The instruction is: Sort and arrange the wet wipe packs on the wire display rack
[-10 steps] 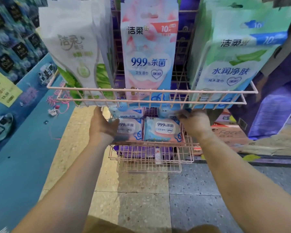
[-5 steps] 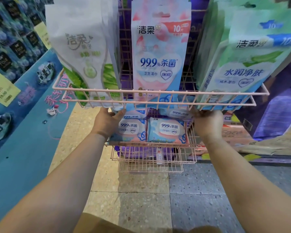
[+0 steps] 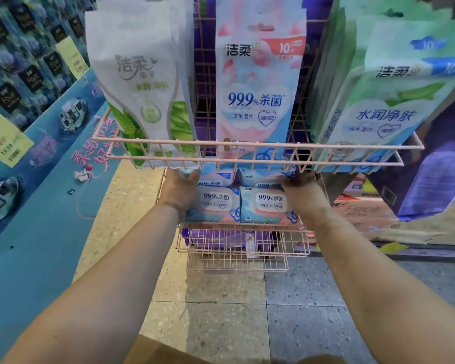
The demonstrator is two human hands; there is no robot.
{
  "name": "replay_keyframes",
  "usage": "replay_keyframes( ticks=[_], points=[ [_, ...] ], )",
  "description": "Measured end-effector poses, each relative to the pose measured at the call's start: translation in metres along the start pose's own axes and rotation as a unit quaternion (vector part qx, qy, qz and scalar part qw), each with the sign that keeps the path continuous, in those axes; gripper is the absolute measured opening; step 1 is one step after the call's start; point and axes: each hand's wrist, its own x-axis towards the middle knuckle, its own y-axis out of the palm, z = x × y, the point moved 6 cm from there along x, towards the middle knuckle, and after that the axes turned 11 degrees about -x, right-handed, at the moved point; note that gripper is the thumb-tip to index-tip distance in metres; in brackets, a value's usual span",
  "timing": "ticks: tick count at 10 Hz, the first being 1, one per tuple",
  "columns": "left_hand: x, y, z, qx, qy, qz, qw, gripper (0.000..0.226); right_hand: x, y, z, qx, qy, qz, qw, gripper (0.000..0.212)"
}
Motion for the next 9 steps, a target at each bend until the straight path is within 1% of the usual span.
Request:
replay_keyframes(
  ticks=[1, 2, 3, 4, 5, 6, 7, 8, 9],
  points=[
    [-0.001, 0.003, 0.007, 0.016, -0.012, 0.011, 1.000, 0.043, 0.000, -0.002, -0.004, -0.008, -0.007, -0.014, 1.000, 0.034],
    [-0.001, 0.004, 0.010, -0.014, -0.044, 0.043, 0.998, 0.047, -0.003, -0.003, -0.003, -0.026, -0.021, -0.020, 0.999, 0.034],
    [0.003, 0.002, 0.010, -0.056, -0.036, 0.060, 0.996, 0.045, 0.003, -0.006, -0.003, -0.043, -0.010, -0.046, 0.998, 0.034],
    [0.009, 0.002, 0.008, -0.035, -0.012, 0.051, 0.998, 0.033, 0.006, -0.008, 0.002, -0.063, -0.004, -0.065, 0.996, 0.035],
    [0.011, 0.003, 0.002, -0.011, 0.023, 0.054, 0.998, 0.019, 0.003, -0.007, 0.007, -0.034, 0.007, -0.079, 0.996, 0.038],
    [0.016, -0.002, 0.003, 0.002, 0.039, 0.067, 0.997, 0.037, 0.002, -0.005, 0.007, -0.078, -0.004, -0.075, 0.994, 0.042],
    [0.018, -0.006, 0.003, 0.060, 0.025, 0.106, 0.992, 0.054, -0.008, -0.005, 0.011, -0.110, -0.013, -0.073, 0.991, 0.037],
    [0.009, -0.005, 0.003, 0.041, -0.002, 0.176, 0.983, 0.042, -0.023, -0.001, 0.015, -0.117, -0.007, -0.031, 0.993, 0.037],
    [-0.010, -0.023, -0.002, 0.033, -0.005, 0.187, 0.982, 0.030, -0.058, 0.006, 0.009, -0.064, 0.045, -0.018, 0.997, 0.043]
  ],
)
